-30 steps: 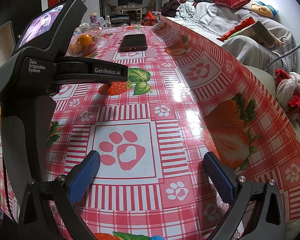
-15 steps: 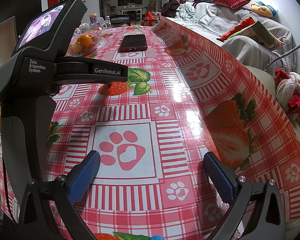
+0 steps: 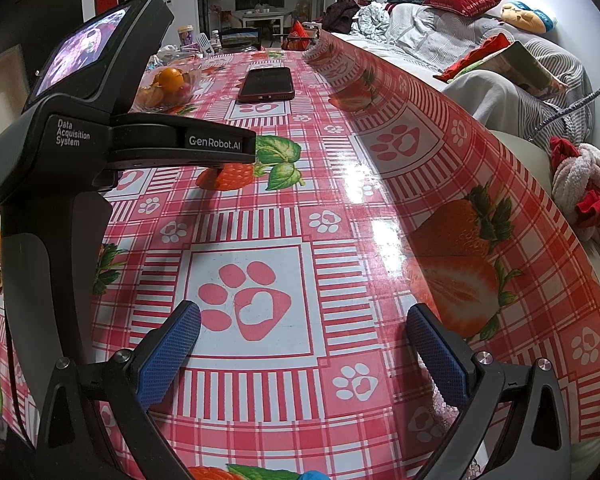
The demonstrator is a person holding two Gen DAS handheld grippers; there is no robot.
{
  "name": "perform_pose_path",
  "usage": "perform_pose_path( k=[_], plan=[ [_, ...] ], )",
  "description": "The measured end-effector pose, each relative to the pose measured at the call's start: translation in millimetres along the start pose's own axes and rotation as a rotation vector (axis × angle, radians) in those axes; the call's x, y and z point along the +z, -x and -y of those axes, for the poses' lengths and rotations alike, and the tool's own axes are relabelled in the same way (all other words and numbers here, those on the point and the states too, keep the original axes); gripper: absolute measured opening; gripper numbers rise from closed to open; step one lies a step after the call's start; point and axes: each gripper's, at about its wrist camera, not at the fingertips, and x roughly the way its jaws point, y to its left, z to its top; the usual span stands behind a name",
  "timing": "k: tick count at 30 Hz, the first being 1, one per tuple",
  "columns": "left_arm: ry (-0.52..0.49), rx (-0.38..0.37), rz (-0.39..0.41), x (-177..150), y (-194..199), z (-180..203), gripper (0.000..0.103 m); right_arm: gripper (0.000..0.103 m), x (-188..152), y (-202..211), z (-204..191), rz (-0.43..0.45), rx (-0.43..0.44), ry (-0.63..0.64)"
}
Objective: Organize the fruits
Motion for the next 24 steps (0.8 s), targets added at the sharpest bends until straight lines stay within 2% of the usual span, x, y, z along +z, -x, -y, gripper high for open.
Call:
perform_pose_path(
  k=[24],
  plan=[
    [0.0,0.0,0.0,0.0,0.0,0.0,0.103,0.103,-0.7,-1.4,0.6,-0.006,0.048,-0.041]
  ],
)
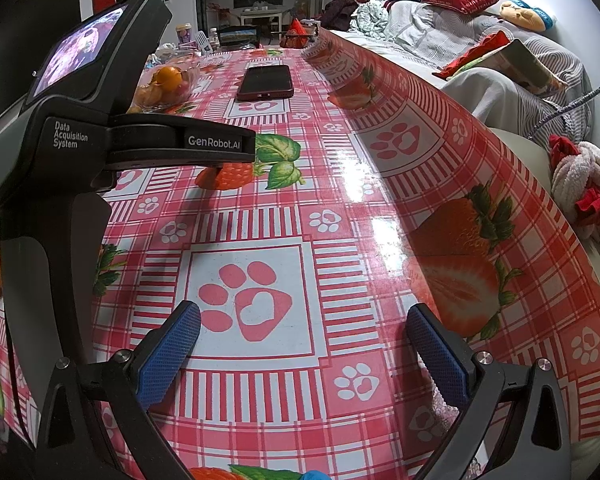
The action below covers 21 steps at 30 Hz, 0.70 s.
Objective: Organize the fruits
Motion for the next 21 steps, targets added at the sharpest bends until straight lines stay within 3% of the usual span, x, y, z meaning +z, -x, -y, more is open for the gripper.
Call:
perform_pose_path(
  k=[21],
  plan=[
    [0.0,0.0,0.0,0.0,0.0,-0.1,0.103,0.103,2.6,-2.6,0.0,-0.019,-0.002,0.001]
  ],
)
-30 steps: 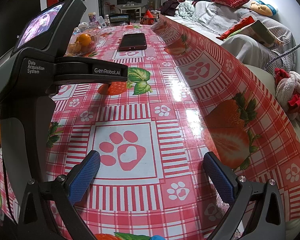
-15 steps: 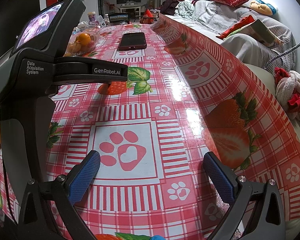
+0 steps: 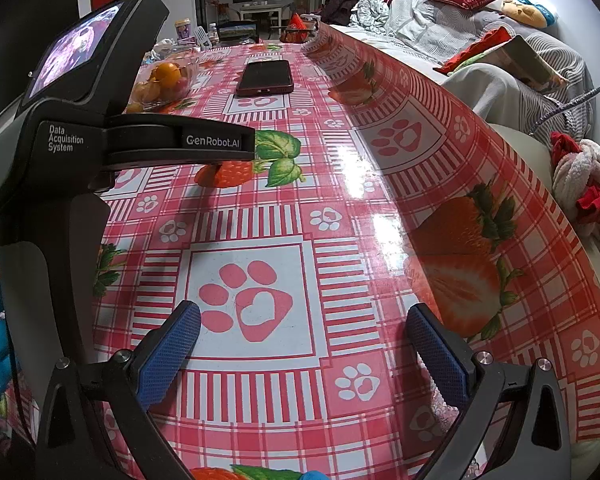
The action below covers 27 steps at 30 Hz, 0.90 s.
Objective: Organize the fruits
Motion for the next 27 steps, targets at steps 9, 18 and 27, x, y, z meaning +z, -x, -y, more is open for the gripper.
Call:
perform_pose_path(
  k=[9,18,27],
  plan=[
    [0.0,0.0,0.0,0,0,0,0.103,0.103,0,0,0,0.008,0.003,0.002],
    [-0.058,-0.063,-0.067,-7,18,-9,0.103,0.103,0,0,0,-0.01,0.012,0.001],
    [-0.12,-0.084,0.015,-39,121,-90,0.103,0.103,3,-3,-1,-0.034,0.006,0.013]
  ],
)
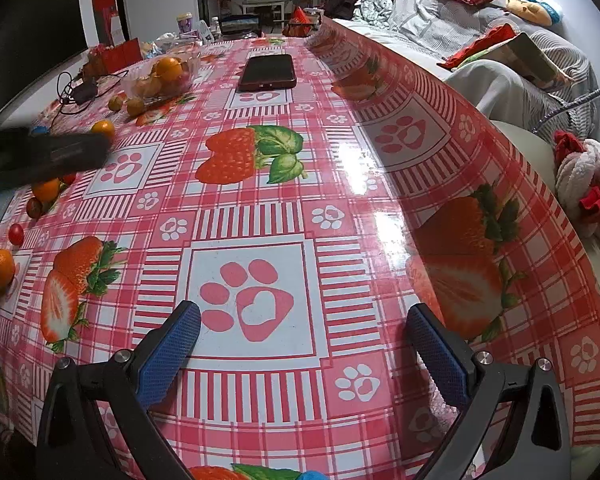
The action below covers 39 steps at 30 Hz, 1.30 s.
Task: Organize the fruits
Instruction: 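Move the left gripper to the brown wrinkled fruit and close on it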
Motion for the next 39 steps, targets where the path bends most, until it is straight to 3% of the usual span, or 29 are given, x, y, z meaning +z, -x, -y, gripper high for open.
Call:
perform_pose_path(
  k=[4,7,14,19,26,31,33,36,39],
  plan=[
    [0.055,0.061,0.027,-41,26,-56,0.103,0.103,4,-1,-2,-0.053,-0.01,-0.017],
    [0.09,0.088,0.006,-73,31,-89,0.103,0.103,4,2,-11,-0.092,-0.003,-0.032],
    [0.128,0.106,-0.063,-114,7,-116,0.103,0.103,-11,14,-75,-0.094,0.086,0.1],
    [0.171,0.104,-0.063,-111,-3,-138,0.103,0.103,-13,13,-90,-0.114,0.101,0.138],
    [0.153,0.104,-0.065,-105,-8,-146,0.103,0.103,-15,11,-90,-0.118,0.084,0.158],
    [0.16,0.068,-0.007,-92,7,-149,0.103,0.103,-15,12,-90,-0.104,0.089,0.155],
    [0.148,0.093,0.024,-86,15,-150,0.103,0.103,-15,13,-90,-0.104,0.091,0.153],
    [0.138,0.192,0.02,-76,11,-157,0.103,0.103,-15,13,-90,-0.101,0.09,0.155],
    [0.124,0.202,-0.006,-70,2,-156,0.103,0.103,-15,13,-90,-0.095,0.091,0.152]
  ],
)
